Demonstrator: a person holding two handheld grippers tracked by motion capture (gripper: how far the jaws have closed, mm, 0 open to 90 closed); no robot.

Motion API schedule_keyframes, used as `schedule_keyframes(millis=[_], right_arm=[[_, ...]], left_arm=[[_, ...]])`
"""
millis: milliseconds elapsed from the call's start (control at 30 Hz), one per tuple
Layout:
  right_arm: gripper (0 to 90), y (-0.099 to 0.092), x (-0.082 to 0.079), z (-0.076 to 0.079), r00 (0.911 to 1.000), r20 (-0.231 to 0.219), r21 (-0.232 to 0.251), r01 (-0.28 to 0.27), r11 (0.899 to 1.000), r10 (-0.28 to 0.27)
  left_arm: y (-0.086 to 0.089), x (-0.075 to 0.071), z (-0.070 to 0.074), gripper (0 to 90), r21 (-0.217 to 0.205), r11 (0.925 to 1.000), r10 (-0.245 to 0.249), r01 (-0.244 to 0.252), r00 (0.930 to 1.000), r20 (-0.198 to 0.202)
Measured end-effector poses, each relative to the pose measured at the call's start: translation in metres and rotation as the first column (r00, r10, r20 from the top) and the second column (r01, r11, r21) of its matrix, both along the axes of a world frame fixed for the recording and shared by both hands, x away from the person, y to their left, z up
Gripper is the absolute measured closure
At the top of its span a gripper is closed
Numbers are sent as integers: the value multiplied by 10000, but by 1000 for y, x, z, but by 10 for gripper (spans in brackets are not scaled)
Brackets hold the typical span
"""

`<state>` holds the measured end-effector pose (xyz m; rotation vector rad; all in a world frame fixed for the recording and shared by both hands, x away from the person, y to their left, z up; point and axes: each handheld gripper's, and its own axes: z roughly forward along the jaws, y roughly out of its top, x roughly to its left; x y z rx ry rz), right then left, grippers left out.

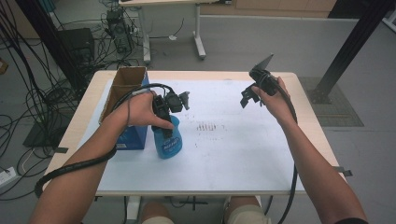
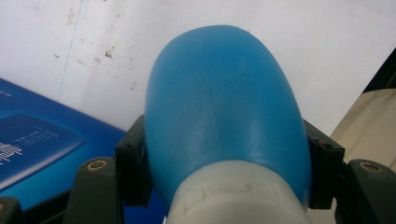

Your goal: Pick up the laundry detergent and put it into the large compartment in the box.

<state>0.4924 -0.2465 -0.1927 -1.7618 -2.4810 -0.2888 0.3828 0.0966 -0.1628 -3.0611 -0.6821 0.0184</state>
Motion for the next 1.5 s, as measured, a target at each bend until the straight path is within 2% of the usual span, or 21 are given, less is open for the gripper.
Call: schedule_keyframes(millis=[567,1500], right_arm=[[58,2,0,0,10000,-5,-30,-54,10000,54],[57,1,0,0,10000,-43,-27,-24,10000,24]], left_arm=[[1,0,0,352,1,9999,-131,131,9999,28],[1,1,0,354,-3,10000,-56,56,10000,-18]])
